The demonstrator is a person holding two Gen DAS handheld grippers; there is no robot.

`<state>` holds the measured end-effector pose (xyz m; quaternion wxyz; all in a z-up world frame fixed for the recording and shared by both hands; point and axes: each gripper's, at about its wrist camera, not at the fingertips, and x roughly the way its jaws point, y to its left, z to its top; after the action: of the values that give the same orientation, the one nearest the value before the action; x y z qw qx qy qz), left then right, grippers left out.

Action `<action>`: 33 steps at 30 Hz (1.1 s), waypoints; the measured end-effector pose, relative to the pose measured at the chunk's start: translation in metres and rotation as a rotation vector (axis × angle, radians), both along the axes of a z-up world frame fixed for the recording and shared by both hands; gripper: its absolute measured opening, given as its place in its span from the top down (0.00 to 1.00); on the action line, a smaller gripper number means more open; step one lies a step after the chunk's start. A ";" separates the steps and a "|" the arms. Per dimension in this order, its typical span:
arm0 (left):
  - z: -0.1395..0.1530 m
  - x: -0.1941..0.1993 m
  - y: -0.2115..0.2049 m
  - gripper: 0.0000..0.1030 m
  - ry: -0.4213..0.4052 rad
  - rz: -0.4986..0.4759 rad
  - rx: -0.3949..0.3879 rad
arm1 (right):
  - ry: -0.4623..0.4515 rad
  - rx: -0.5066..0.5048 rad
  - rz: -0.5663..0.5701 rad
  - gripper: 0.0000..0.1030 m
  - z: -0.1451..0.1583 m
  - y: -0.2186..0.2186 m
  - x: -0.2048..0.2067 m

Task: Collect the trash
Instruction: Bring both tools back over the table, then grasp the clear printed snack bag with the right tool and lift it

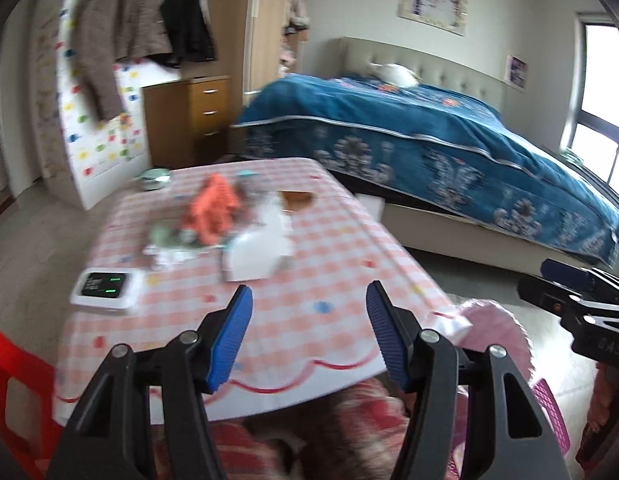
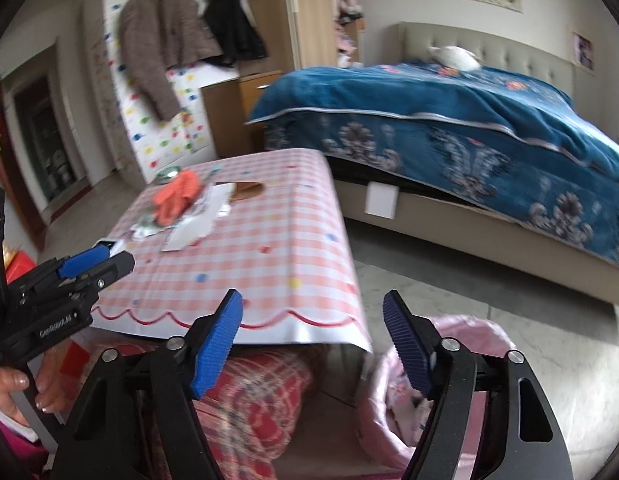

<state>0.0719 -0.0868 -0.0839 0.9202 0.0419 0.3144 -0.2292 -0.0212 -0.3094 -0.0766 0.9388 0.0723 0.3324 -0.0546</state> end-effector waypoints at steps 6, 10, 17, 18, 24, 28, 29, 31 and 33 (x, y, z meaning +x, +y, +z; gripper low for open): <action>0.001 0.024 0.038 0.42 0.007 0.103 0.001 | -0.023 -0.022 0.090 0.41 0.007 0.038 0.032; 0.000 0.042 0.052 0.40 0.007 0.140 0.008 | -0.032 -0.023 0.139 0.61 0.009 0.056 0.061; -0.002 0.079 0.065 0.40 0.000 0.203 0.041 | -0.009 -0.011 0.200 0.64 0.002 0.077 0.122; -0.003 0.084 0.065 0.40 0.000 0.208 0.047 | -0.006 -0.012 0.204 0.63 0.002 0.078 0.127; -0.016 0.118 0.064 0.40 0.034 0.230 0.081 | 0.037 0.013 0.225 0.63 -0.017 0.089 0.188; -0.022 0.135 0.064 0.40 0.053 0.234 0.093 | 0.075 0.070 0.221 0.64 -0.027 0.089 0.224; -0.023 0.140 0.064 0.40 0.060 0.234 0.096 | 0.080 0.078 0.222 0.64 -0.029 0.087 0.228; -0.026 0.146 0.064 0.40 0.068 0.233 0.103 | 0.106 0.109 0.213 0.64 -0.037 0.085 0.250; -0.028 0.151 0.064 0.40 0.072 0.232 0.107 | 0.124 0.123 0.210 0.64 -0.043 0.086 0.263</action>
<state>0.2224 -0.0227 -0.1123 0.9252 0.0459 0.3616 -0.1055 0.2422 -0.2233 -0.1193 0.9108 0.0911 0.3982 0.0600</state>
